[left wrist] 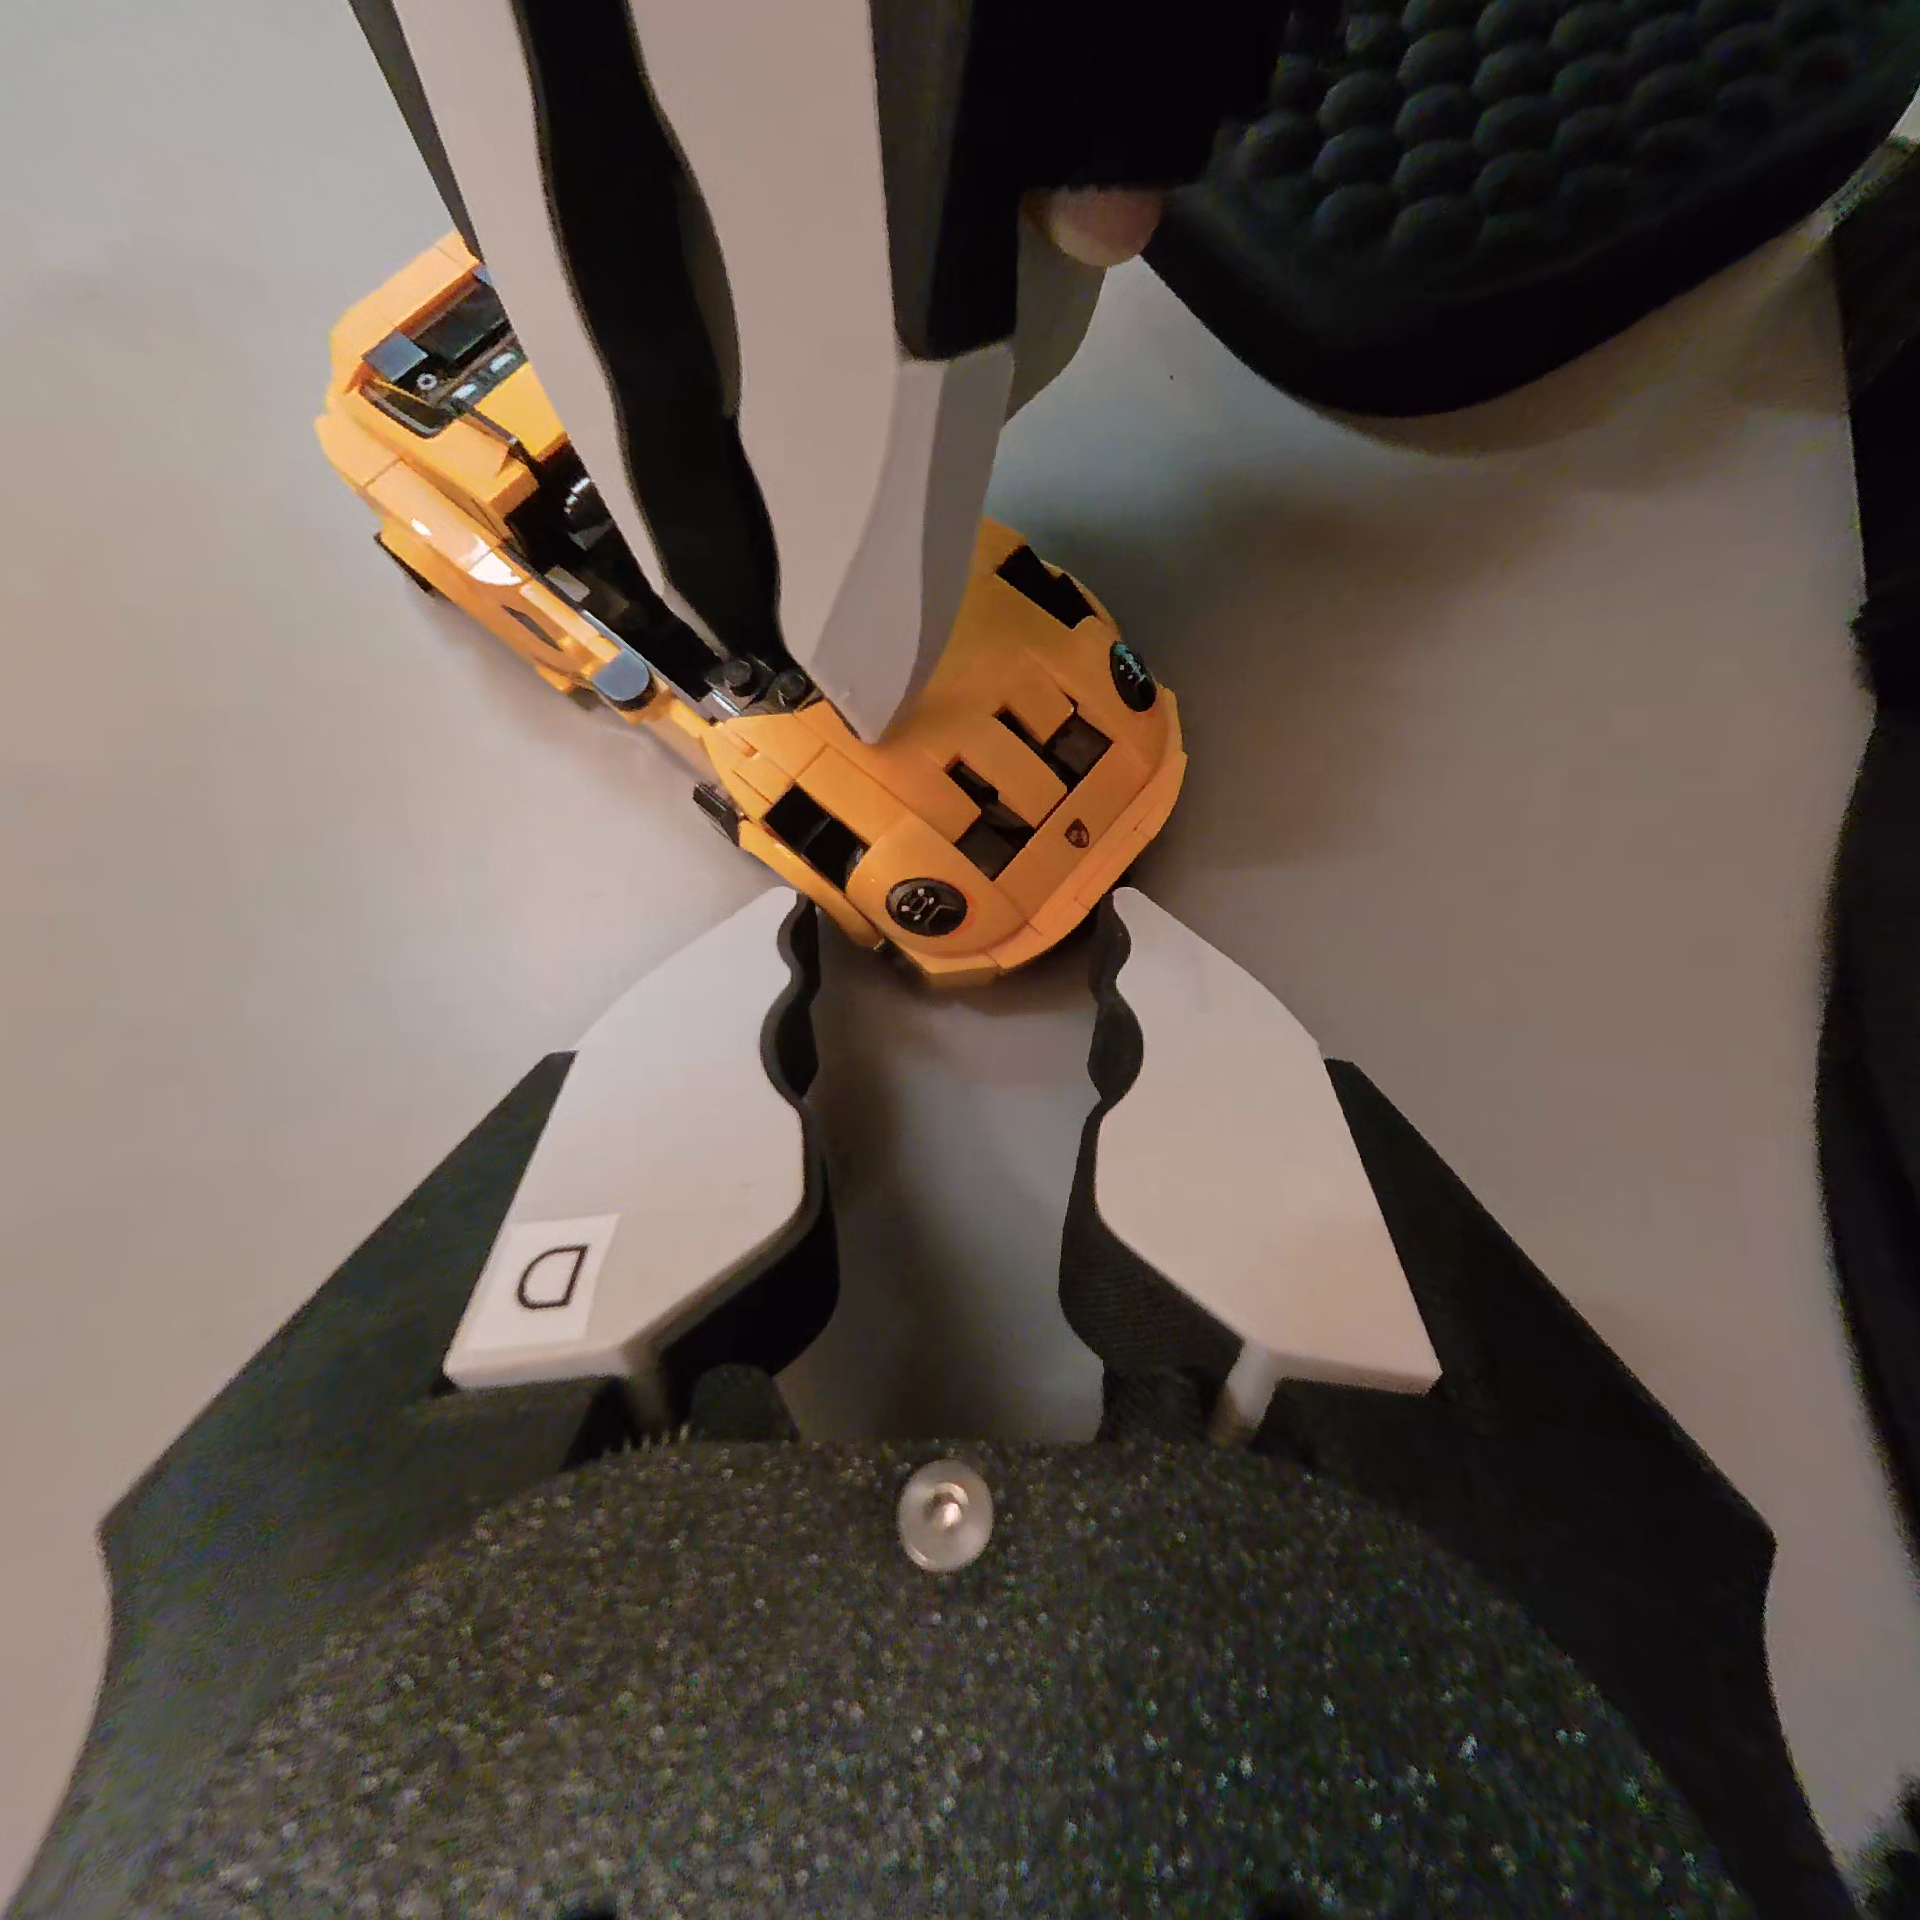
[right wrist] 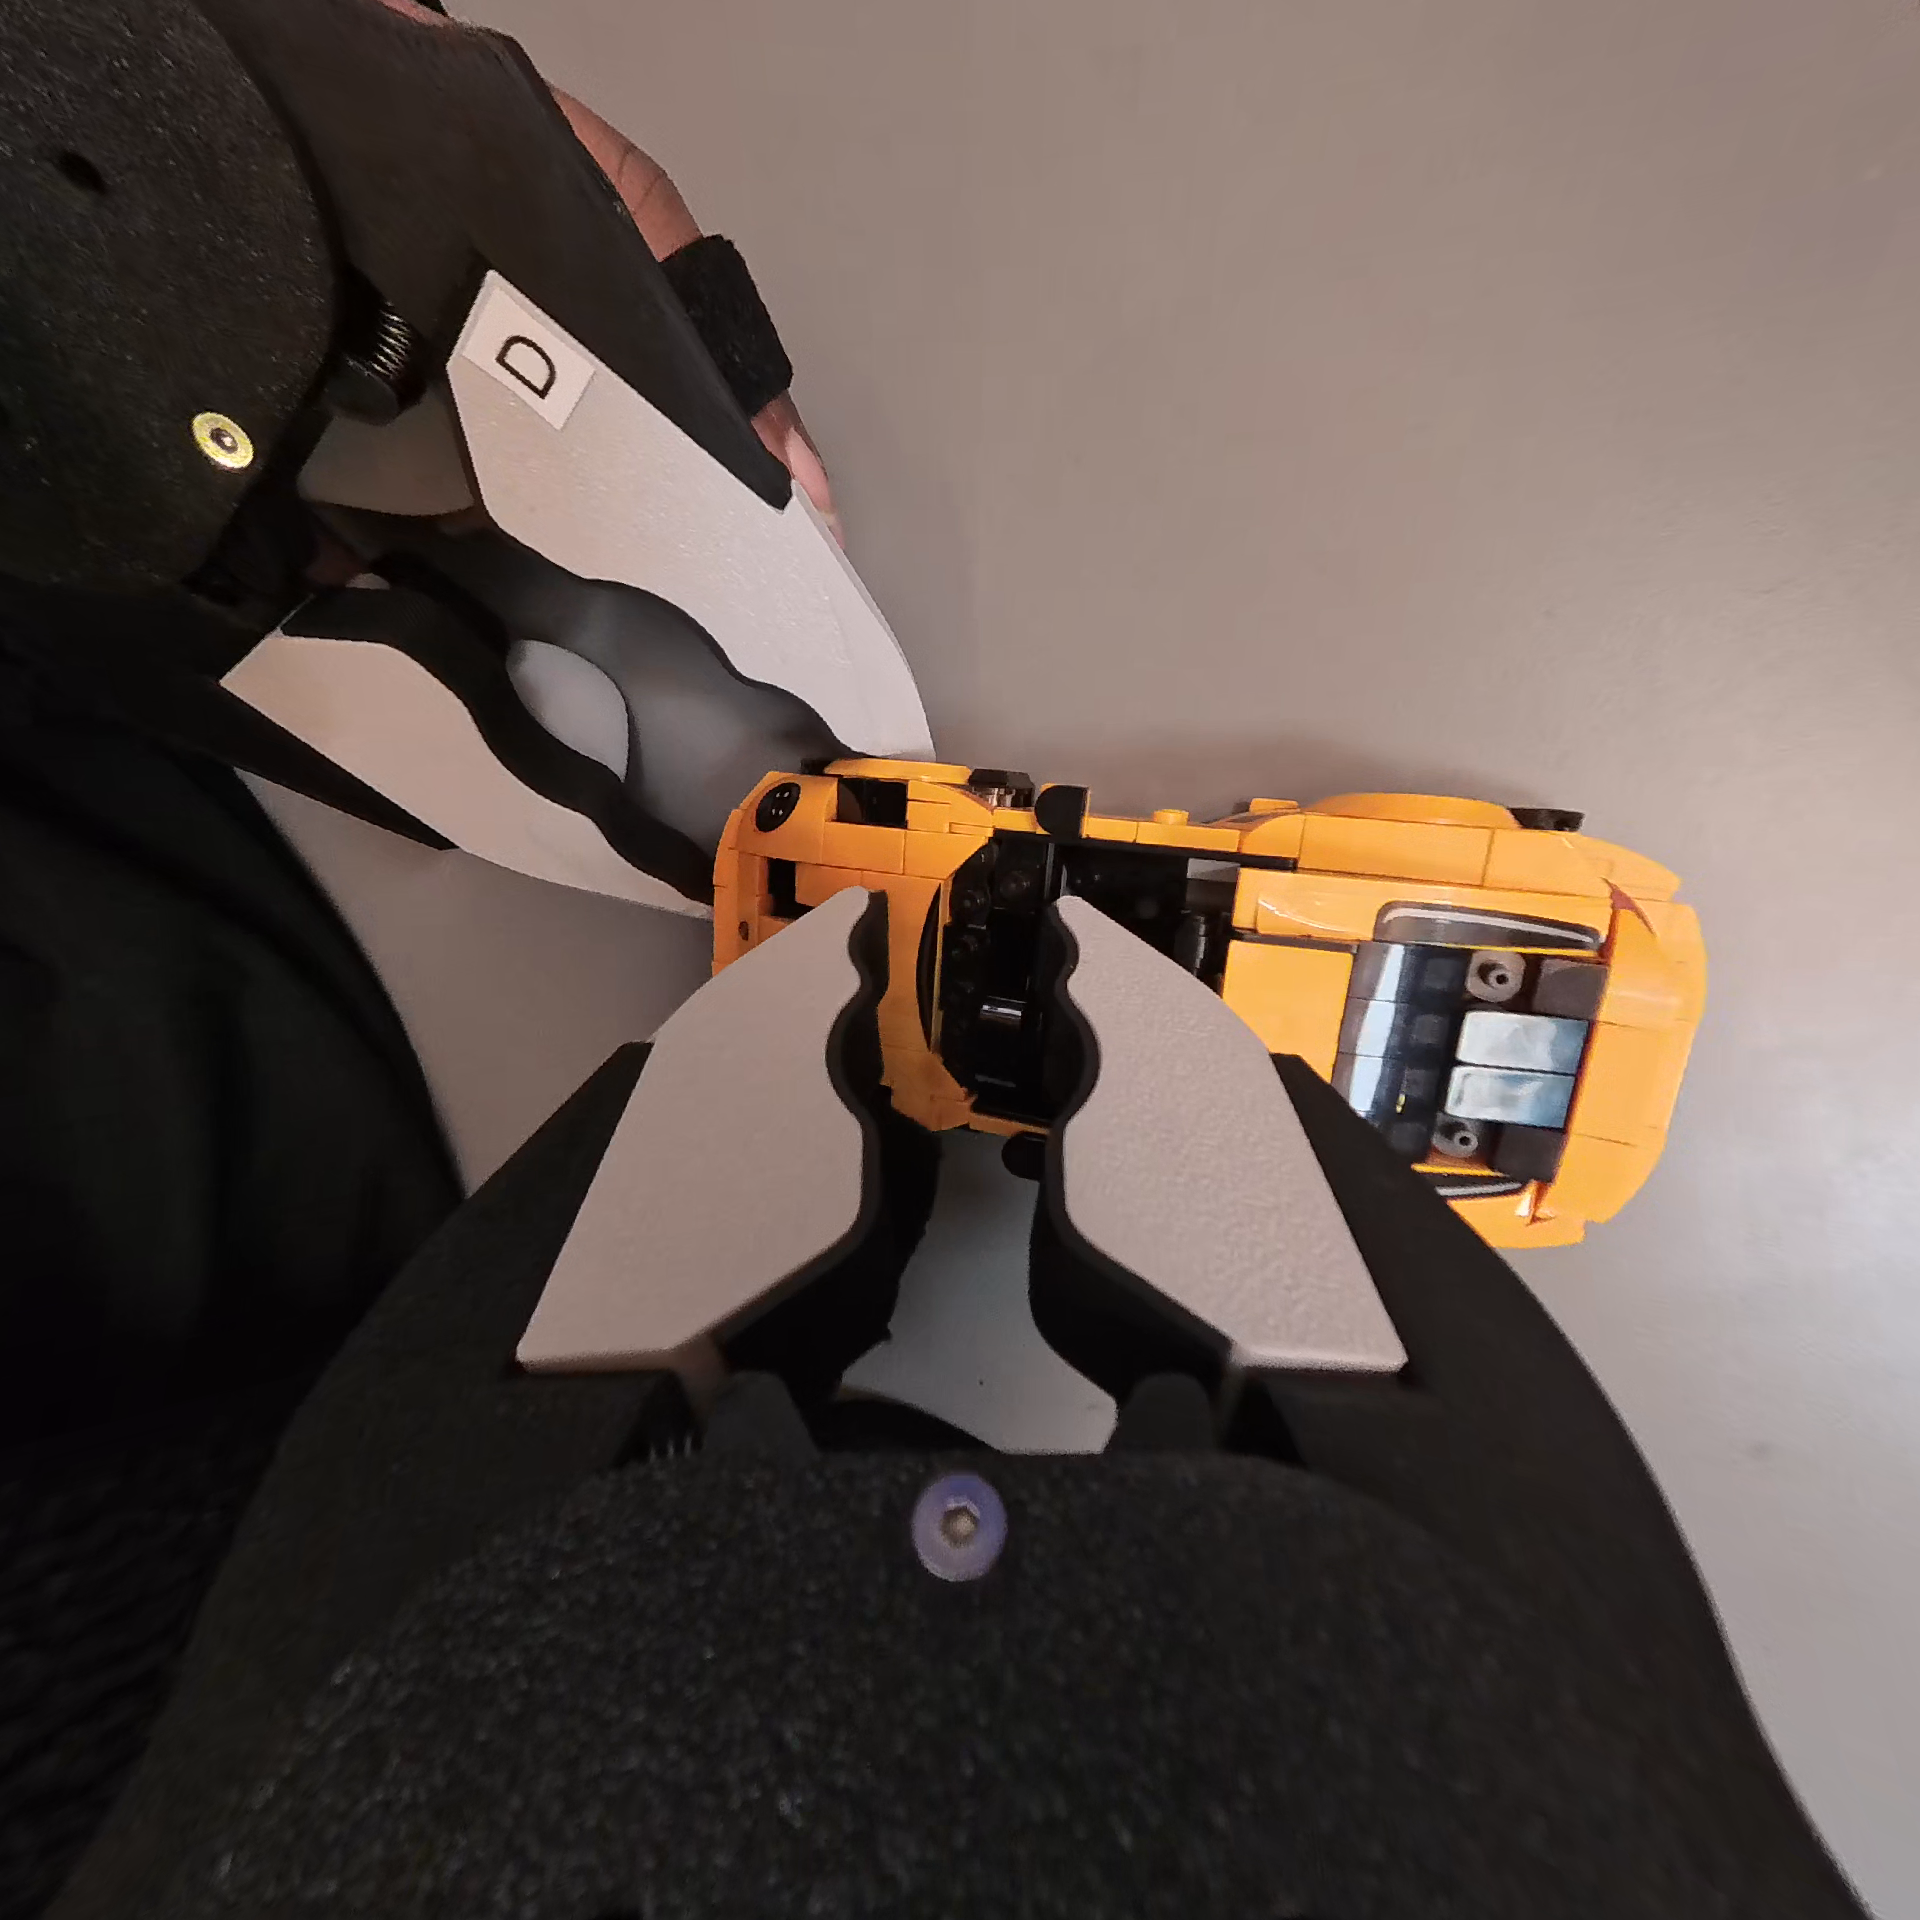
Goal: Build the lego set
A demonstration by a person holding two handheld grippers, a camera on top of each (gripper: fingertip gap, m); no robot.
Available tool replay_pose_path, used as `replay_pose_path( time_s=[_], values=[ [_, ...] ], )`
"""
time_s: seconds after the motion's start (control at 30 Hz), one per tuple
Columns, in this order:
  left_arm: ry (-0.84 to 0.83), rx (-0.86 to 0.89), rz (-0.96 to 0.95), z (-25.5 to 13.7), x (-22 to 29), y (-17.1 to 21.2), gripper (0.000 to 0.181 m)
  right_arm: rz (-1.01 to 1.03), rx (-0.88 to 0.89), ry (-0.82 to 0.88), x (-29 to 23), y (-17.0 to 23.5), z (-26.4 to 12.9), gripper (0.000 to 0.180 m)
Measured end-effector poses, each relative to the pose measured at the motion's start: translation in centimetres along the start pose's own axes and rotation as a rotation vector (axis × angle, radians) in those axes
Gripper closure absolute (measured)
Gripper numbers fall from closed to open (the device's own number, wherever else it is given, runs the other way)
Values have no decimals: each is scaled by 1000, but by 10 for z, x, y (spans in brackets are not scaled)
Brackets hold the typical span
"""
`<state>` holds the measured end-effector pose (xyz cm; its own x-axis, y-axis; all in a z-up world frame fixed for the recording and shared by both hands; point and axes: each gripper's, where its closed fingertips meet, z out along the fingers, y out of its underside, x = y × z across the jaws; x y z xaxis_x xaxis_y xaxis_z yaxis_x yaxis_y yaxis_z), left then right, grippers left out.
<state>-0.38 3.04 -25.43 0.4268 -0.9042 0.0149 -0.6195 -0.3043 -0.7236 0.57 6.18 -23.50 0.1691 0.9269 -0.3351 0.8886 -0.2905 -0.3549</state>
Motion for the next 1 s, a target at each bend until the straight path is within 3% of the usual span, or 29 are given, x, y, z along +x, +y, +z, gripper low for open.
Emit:
replay_pose_path(
  time_s=[1.0],
  values=[
    [36,-4,16,1,3,1,135,-31,-13,-2,-1,10,-5,155]
  ],
)
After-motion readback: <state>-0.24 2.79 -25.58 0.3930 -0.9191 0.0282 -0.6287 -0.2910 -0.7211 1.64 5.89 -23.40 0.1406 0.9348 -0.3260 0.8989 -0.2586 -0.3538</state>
